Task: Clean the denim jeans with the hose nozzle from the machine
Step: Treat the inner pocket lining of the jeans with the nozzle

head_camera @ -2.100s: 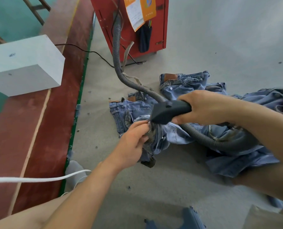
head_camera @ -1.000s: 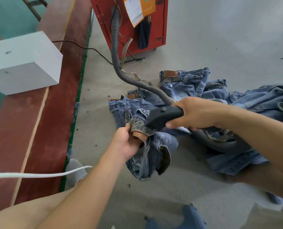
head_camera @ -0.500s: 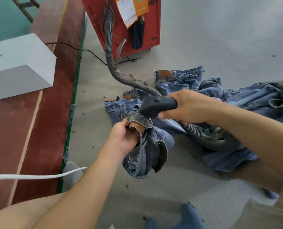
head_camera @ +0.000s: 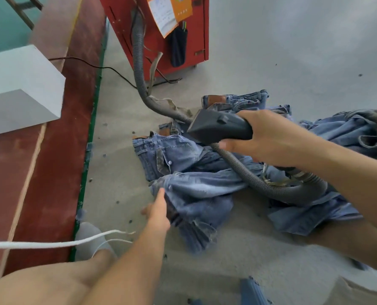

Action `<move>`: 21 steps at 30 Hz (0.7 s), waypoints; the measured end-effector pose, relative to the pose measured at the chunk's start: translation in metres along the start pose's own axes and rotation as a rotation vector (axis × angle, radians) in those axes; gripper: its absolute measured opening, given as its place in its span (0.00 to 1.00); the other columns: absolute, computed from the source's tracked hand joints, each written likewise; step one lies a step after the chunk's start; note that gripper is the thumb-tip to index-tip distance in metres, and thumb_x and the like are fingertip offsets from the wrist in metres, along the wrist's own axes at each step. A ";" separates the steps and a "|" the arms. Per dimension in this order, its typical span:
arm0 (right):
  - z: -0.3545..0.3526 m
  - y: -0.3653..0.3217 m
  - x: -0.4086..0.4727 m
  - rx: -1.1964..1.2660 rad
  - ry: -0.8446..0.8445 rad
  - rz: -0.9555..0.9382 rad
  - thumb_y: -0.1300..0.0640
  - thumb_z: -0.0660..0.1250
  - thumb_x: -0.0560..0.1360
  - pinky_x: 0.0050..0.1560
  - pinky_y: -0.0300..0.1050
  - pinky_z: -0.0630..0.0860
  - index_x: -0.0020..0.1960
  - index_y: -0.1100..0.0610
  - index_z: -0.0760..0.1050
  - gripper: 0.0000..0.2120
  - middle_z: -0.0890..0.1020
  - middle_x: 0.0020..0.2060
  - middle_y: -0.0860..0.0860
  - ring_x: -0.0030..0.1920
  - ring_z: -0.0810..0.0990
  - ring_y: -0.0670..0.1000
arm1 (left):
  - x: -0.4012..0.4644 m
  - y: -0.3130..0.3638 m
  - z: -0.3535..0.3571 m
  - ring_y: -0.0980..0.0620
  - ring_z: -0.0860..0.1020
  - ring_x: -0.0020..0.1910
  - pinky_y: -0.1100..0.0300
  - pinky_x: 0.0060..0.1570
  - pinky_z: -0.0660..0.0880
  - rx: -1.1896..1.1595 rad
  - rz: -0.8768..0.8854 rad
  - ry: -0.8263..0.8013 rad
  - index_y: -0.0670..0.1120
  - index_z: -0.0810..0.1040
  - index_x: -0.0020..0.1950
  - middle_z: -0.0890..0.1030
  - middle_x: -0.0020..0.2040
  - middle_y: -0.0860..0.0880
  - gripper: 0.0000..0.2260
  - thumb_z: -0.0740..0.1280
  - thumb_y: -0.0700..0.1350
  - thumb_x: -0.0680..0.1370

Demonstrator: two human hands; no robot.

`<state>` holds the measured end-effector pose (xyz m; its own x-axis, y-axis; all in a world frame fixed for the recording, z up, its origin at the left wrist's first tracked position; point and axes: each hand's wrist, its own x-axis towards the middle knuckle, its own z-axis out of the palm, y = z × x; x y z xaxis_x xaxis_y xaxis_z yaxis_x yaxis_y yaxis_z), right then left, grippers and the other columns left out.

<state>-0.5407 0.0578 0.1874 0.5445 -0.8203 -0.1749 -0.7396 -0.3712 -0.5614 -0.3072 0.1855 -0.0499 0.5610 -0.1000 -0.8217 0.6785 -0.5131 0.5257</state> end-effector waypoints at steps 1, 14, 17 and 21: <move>0.002 0.003 0.001 -0.013 -0.020 -0.004 0.38 0.71 0.76 0.27 0.35 0.66 0.46 0.46 0.73 0.14 0.78 0.32 0.45 0.33 0.78 0.36 | 0.007 -0.016 -0.001 0.34 0.74 0.68 0.41 0.65 0.75 0.085 -0.022 0.045 0.43 0.54 0.78 0.67 0.75 0.35 0.44 0.75 0.60 0.75; 0.013 0.009 0.018 -0.027 -0.068 0.013 0.36 0.70 0.76 0.32 0.43 0.71 0.49 0.46 0.74 0.14 0.80 0.34 0.45 0.34 0.79 0.37 | -0.006 -0.127 0.014 0.43 0.80 0.50 0.54 0.52 0.78 0.968 0.219 -0.337 0.44 0.78 0.47 0.83 0.50 0.44 0.12 0.70 0.52 0.81; 0.018 0.011 0.015 -0.065 -0.103 -0.010 0.36 0.70 0.75 0.32 0.40 0.68 0.47 0.43 0.73 0.13 0.79 0.34 0.42 0.36 0.78 0.33 | -0.011 -0.115 0.005 0.49 0.69 0.37 0.55 0.38 0.69 0.536 0.140 -0.276 0.45 0.67 0.39 0.72 0.38 0.45 0.12 0.64 0.40 0.81; 0.014 0.007 0.013 -0.079 -0.273 -0.066 0.31 0.67 0.70 0.33 0.39 0.70 0.47 0.38 0.72 0.13 0.81 0.38 0.33 0.36 0.80 0.36 | -0.043 -0.081 -0.014 0.50 0.64 0.37 0.54 0.39 0.62 0.060 0.124 -0.355 0.47 0.64 0.39 0.67 0.36 0.45 0.15 0.60 0.30 0.80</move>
<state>-0.5329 0.0508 0.1701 0.6713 -0.6493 -0.3574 -0.7214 -0.4617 -0.5161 -0.3793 0.2434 -0.0544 0.4305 -0.4480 -0.7836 0.5810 -0.5268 0.6204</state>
